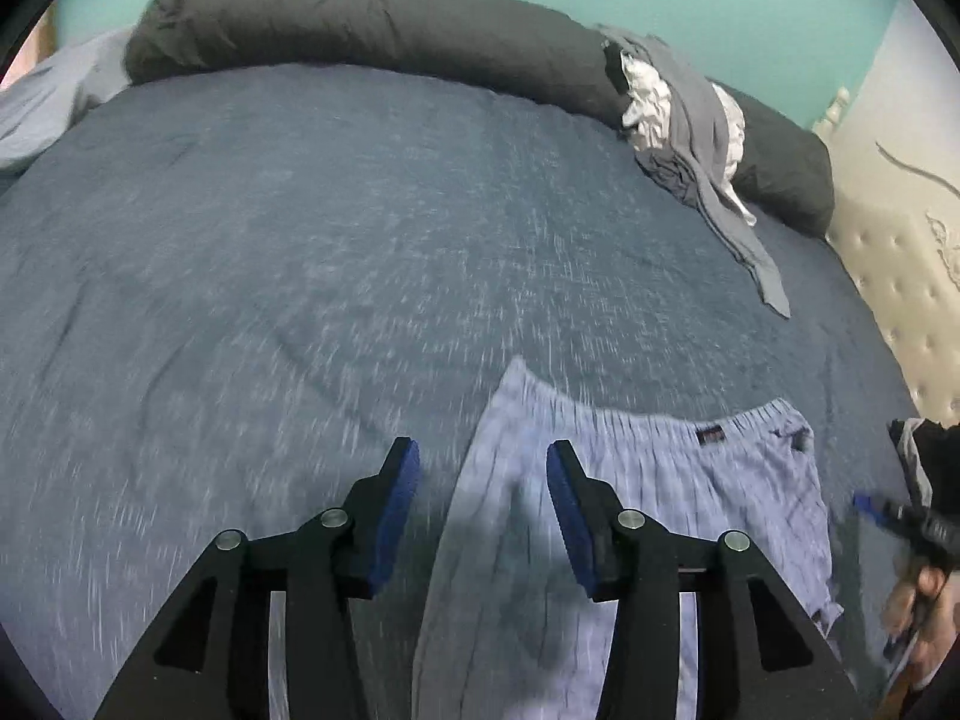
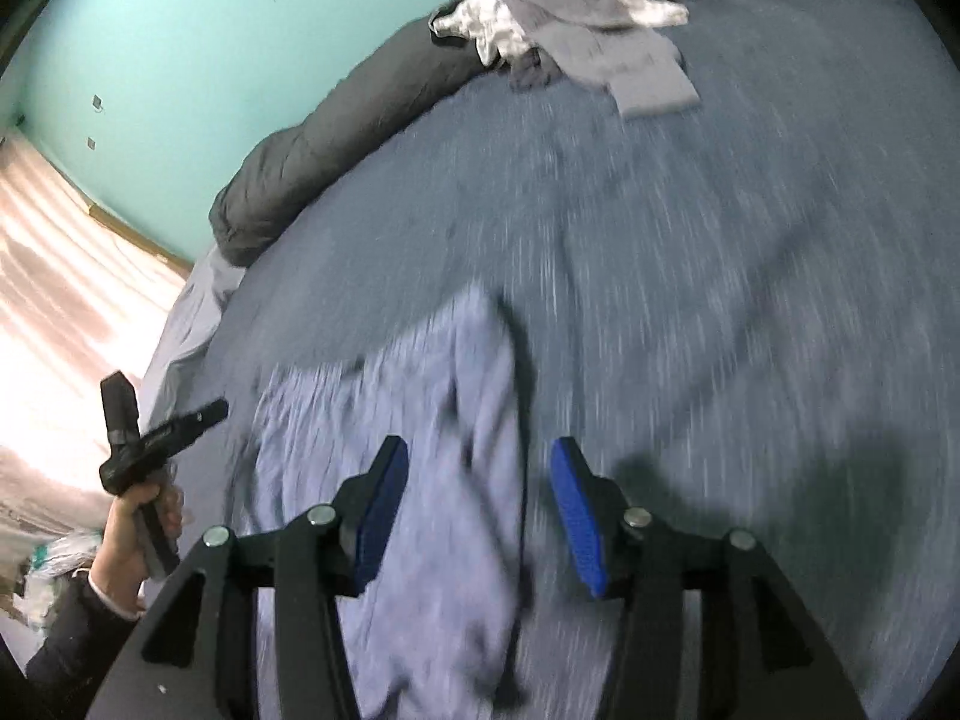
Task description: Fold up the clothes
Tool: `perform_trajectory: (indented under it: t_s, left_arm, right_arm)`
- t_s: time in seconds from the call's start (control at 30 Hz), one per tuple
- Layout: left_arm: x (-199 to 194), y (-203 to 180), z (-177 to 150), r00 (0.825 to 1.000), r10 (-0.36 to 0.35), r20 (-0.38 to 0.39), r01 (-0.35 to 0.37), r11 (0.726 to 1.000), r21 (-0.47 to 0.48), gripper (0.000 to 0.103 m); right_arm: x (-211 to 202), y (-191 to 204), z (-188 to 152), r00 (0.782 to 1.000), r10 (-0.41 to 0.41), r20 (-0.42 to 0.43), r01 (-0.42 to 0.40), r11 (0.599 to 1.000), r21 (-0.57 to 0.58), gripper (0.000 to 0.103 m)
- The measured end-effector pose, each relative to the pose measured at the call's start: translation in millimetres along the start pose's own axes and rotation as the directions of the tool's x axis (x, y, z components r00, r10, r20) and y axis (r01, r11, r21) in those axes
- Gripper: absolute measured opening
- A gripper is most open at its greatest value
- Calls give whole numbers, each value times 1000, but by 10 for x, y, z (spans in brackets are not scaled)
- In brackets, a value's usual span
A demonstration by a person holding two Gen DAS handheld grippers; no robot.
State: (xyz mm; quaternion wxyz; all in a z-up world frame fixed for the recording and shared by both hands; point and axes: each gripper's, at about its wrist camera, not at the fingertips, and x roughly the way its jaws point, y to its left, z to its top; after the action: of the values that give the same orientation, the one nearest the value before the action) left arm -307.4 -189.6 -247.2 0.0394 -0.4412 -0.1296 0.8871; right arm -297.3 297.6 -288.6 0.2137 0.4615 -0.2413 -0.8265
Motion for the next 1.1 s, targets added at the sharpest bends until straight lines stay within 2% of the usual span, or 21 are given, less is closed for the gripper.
perform_trajectory:
  t_s: [0.1, 0.23, 0.27, 0.3, 0.4, 0.5, 0.67, 0.83, 0.93, 1.07, 1.1]
  left_arm:
    - [-84, -64, -225, 1000, -4, -17, 4, 1000, -11, 51]
    - [-146, -148, -509, 1000, -26, -16, 26, 999, -39, 52]
    - [-160, -162, -571, 999, -32, -16, 31, 998, -48, 52]
    - [-174, -176, -633, 999, -37, -17, 36, 998, -57, 52]
    - [-192, -209, -809, 999, -41, -17, 39, 997, -73, 54]
    - [-167, -202, -949, 999, -41, -36, 38, 995, -88, 55]
    - [-204, -142, -1154, 999, -26, -44, 22, 995, -94, 55]
    - [-228, -116, -1216, 999, -30, -38, 27, 996, -87, 55]
    - [-178, -84, -1225, 998, -33, -47, 29, 995, -92, 55]
    - [-125, -79, -1231, 998, -36, -57, 31, 996, -84, 59]
    - [-120, -73, -1230, 997, -43, -59, 38, 995, -87, 60]
  right_arm:
    - [-53, 23, -354, 999, 27, -42, -27, 1000, 9, 51]
    - [-92, 98, -651, 998, -43, -56, 42, 999, -17, 50]
    - [-95, 114, -690, 997, -59, -51, 58, 998, -25, 47]
    - [-82, 126, -715, 997, -63, -52, 62, 998, -34, 35]
    - [29, 150, -751, 994, -83, -77, 79, 995, -56, 15]
    - [87, 121, -744, 989, -129, -75, 124, 990, -64, 4]
    - [-223, -88, -768, 996, -92, 20, 91, 995, 47, 2]
    - [-541, -289, -777, 989, -88, 119, 64, 980, 189, 2]
    - [-535, -380, -845, 989, -107, 105, 78, 966, 246, 2]
    - [-466, -546, -949, 993, -92, 78, 57, 928, 367, 2]
    - [-490, -569, -953, 990, -113, 79, 74, 919, 387, 4]
